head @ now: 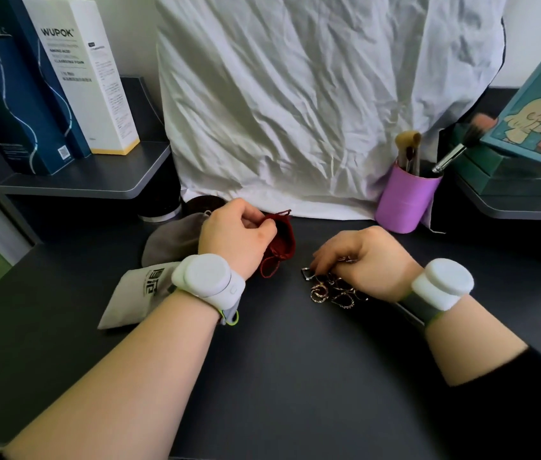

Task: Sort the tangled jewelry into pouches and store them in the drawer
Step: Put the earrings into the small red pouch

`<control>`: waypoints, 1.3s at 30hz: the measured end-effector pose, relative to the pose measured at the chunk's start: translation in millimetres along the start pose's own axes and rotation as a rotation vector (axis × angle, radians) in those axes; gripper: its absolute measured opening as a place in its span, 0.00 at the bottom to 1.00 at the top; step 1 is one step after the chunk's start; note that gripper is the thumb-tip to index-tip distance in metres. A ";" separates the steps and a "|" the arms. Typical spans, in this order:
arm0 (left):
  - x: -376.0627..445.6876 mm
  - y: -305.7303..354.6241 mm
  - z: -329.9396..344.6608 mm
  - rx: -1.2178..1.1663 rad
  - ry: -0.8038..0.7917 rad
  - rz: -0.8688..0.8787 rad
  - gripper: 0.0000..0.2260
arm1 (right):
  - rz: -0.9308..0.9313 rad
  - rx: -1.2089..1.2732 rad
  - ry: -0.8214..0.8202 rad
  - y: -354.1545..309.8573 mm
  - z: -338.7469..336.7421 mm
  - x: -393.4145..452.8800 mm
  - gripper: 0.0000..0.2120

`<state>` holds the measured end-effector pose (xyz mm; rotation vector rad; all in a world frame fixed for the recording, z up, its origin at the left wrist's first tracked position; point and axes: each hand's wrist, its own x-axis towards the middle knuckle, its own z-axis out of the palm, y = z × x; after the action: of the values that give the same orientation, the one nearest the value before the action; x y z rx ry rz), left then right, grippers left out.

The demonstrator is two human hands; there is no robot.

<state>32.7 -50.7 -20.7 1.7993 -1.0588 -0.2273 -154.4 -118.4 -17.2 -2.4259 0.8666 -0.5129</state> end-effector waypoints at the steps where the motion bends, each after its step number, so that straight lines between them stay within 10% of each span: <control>1: 0.8 0.1 5.3 -0.001 -0.011 0.007 0.04 | 0.015 0.020 0.077 4.2 -2.8 -0.4 0.16; 13: 4.7 -9.5 32.7 0.014 -0.086 0.011 0.01 | 0.199 -0.299 0.000 24.2 -5.7 8.5 0.15; 39: -4.8 -6.8 24.9 -0.071 -0.162 0.121 0.10 | 0.384 0.895 0.424 19.8 -2.9 5.3 0.09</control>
<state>19.3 -62.6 -39.8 1.6687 -1.2542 -0.3372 -161.4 -136.1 -25.3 -1.3249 0.9611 -1.0159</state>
